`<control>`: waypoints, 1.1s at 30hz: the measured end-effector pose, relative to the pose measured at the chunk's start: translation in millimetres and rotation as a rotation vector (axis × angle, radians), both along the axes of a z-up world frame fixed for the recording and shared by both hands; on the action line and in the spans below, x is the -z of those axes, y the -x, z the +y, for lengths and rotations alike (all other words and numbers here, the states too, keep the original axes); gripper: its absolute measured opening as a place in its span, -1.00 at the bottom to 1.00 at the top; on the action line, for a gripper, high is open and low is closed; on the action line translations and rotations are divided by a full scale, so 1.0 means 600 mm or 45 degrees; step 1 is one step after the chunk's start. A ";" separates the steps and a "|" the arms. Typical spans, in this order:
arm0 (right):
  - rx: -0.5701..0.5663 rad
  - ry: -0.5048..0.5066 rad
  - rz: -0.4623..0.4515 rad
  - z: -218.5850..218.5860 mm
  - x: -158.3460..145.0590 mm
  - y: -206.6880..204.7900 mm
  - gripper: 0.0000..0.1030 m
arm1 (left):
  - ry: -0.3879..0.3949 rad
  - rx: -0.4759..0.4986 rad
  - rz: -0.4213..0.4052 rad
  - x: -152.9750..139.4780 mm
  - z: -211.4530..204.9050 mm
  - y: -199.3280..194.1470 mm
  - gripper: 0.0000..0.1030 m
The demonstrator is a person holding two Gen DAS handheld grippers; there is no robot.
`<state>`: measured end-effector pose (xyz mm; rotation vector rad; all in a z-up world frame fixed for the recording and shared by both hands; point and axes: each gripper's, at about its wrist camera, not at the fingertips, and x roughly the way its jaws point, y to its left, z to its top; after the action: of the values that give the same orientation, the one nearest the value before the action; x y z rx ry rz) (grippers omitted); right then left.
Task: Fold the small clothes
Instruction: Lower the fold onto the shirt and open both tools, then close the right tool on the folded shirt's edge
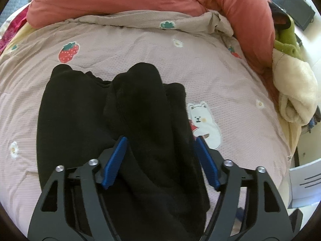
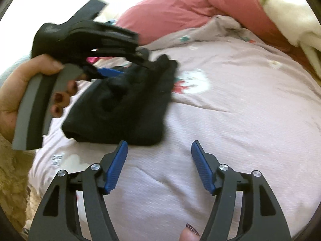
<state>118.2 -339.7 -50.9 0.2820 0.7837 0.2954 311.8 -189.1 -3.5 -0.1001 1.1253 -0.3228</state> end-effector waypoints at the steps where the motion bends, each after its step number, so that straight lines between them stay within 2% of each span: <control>1: 0.016 -0.002 0.008 -0.010 0.001 0.000 0.27 | 0.015 0.002 -0.002 -0.002 0.000 0.000 0.35; 5: 0.084 -0.024 0.040 -0.049 0.003 -0.003 0.28 | 0.088 0.023 -0.014 -0.011 0.000 0.008 0.48; 10: 0.104 -0.057 0.041 -0.067 -0.010 -0.019 0.39 | 0.240 0.032 -0.063 -0.040 0.021 0.025 0.60; 15: 0.089 -0.108 0.032 -0.062 -0.031 -0.049 0.41 | 0.281 -0.008 -0.150 -0.075 0.062 0.045 0.61; 18: 0.055 -0.131 0.017 -0.050 -0.050 -0.071 0.47 | 0.211 -0.085 -0.220 -0.087 0.096 0.062 0.61; 22: -0.020 -0.184 0.030 -0.030 -0.072 -0.114 0.48 | 0.118 -0.191 -0.257 -0.087 0.140 0.076 0.61; 26: -0.093 -0.198 0.073 -0.001 -0.088 -0.166 0.49 | -0.005 -0.248 -0.296 -0.078 0.168 0.086 0.61; 28: -0.130 -0.208 0.107 0.014 -0.086 -0.195 0.62 | -0.059 -0.266 -0.306 -0.068 0.179 0.091 0.61; 33: -0.132 -0.156 0.223 0.046 -0.059 -0.260 0.62 | -0.089 -0.282 -0.292 -0.043 0.200 0.090 0.61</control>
<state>274.0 -312.0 -15.6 0.3869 0.9564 0.4212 258.0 -68.8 22.3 -0.1217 0.8877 -0.0938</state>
